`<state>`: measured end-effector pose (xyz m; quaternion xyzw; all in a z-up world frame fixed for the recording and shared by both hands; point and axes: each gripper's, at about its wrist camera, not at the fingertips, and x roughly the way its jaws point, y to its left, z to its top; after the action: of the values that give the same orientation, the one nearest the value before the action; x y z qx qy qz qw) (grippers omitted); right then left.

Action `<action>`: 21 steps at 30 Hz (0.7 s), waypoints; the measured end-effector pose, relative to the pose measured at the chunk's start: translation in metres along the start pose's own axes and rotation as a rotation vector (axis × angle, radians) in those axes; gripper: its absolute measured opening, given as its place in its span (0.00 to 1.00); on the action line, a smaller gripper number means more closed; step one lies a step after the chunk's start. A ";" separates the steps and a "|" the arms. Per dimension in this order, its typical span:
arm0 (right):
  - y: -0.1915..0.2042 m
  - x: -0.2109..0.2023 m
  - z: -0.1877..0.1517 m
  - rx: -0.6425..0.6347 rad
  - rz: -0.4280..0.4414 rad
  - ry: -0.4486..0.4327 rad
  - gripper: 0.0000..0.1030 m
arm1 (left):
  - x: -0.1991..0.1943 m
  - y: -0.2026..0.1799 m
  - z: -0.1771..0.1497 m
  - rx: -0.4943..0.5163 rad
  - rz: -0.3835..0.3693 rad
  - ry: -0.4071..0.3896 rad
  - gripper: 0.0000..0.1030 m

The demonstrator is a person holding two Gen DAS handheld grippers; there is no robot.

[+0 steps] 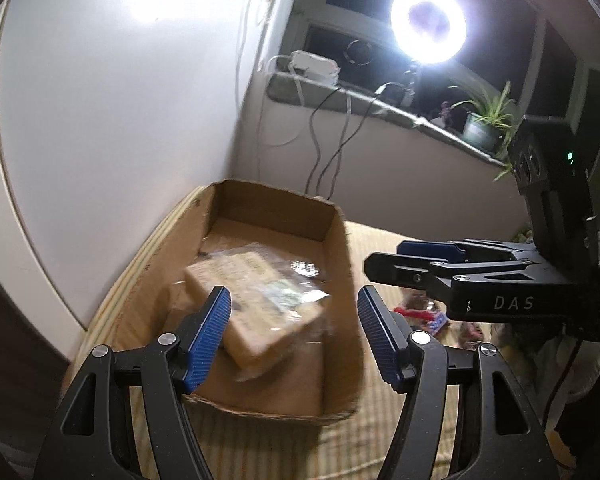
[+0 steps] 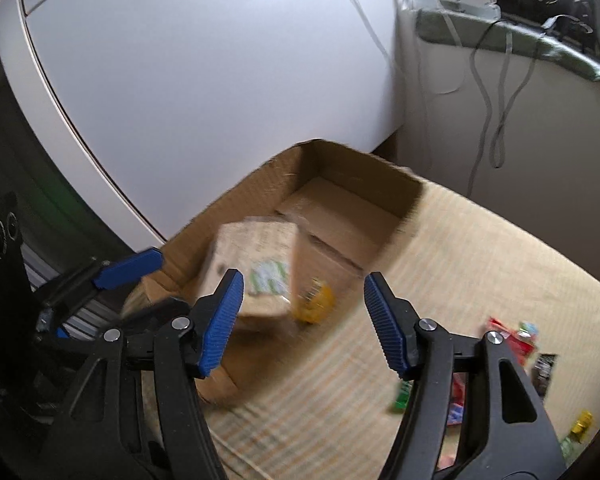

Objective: Organize snacks
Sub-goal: 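Move both tools back over the remaining candies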

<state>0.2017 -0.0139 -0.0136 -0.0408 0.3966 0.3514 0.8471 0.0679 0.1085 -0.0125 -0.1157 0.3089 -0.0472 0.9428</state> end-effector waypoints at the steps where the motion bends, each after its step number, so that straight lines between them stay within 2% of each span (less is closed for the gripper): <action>1: -0.005 -0.006 -0.004 0.001 -0.014 -0.005 0.65 | -0.001 -0.004 -0.001 0.004 -0.009 0.000 0.63; 4: -0.022 -0.025 -0.018 0.015 -0.066 -0.019 0.70 | -0.002 -0.019 -0.003 0.022 -0.038 0.010 0.63; 17: -0.112 -0.101 -0.090 0.162 -0.229 -0.025 0.70 | 0.015 -0.083 -0.022 0.105 -0.156 0.088 0.63; 21: -0.136 -0.116 -0.113 0.208 -0.262 -0.014 0.70 | 0.024 -0.104 -0.029 0.138 -0.196 0.125 0.54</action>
<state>0.1638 -0.2209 -0.0377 -0.0016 0.4163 0.1954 0.8880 0.0683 -0.0016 -0.0237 -0.0772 0.3503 -0.1675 0.9183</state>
